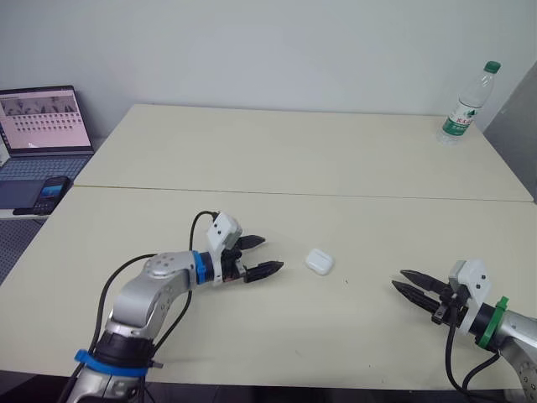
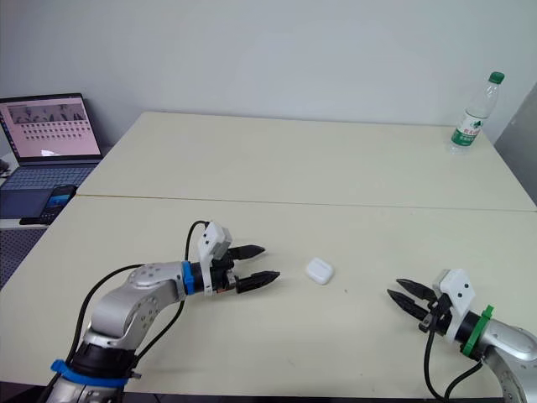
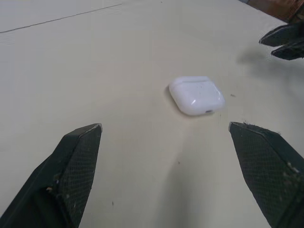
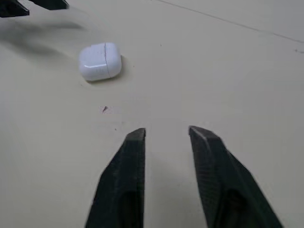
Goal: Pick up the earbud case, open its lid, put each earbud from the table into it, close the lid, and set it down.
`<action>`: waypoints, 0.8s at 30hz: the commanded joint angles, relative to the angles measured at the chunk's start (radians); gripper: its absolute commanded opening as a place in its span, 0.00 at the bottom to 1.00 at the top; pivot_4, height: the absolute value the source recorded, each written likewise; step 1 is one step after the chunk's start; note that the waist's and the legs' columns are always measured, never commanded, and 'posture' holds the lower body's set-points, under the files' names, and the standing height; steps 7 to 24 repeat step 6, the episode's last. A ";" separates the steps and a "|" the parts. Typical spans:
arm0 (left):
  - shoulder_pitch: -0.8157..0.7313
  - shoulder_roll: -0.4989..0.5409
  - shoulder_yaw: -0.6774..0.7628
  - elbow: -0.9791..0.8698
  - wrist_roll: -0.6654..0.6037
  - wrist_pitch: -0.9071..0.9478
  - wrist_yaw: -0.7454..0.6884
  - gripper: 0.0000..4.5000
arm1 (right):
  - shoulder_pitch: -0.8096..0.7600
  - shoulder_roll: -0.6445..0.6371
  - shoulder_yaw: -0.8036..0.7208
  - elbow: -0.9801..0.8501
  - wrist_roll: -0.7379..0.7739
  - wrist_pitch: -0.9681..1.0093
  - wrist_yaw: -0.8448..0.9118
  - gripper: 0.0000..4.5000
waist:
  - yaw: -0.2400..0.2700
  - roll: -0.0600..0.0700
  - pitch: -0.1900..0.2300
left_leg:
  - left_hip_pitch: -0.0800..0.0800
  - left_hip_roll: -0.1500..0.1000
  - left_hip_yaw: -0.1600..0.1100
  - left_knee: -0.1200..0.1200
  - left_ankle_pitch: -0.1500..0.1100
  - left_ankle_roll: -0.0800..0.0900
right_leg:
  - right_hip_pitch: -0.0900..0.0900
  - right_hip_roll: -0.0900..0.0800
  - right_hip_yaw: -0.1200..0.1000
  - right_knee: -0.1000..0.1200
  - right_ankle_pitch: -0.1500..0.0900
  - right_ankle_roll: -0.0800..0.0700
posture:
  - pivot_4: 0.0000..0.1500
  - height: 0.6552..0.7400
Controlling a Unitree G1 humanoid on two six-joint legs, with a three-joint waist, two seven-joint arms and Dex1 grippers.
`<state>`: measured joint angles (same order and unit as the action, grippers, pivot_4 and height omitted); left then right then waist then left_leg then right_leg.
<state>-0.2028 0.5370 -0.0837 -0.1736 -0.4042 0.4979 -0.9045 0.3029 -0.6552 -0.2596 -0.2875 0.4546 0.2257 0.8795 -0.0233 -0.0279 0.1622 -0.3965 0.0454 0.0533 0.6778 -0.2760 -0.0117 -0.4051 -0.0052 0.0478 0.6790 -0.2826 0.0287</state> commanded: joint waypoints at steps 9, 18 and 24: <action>0.197 -0.028 0.023 -0.167 0.013 -0.118 0.073 1.00 | 0.033 -0.026 -0.016 0.069 -0.057 -0.079 0.040 0.99 | -0.001 0.000 0.000 | 0.000 0.001 0.000 0.000 0.000 0.000 | 0.000 -0.004 -0.001 0.000 -0.001 -0.001 | 1.00 0.95; 0.197 -0.028 0.023 -0.167 0.013 -0.118 0.073 1.00 | 0.033 -0.026 -0.016 0.069 -0.057 -0.079 0.040 0.99 | -0.001 0.000 0.000 | 0.000 0.001 0.000 0.000 0.000 0.000 | 0.000 -0.004 -0.001 0.000 -0.001 -0.001 | 1.00 0.95; 0.197 -0.028 0.023 -0.167 0.013 -0.118 0.073 1.00 | 0.033 -0.026 -0.016 0.069 -0.057 -0.079 0.040 0.99 | -0.001 0.000 0.000 | 0.000 0.001 0.000 0.000 0.000 0.000 | 0.000 -0.004 -0.001 0.000 -0.001 -0.001 | 1.00 0.95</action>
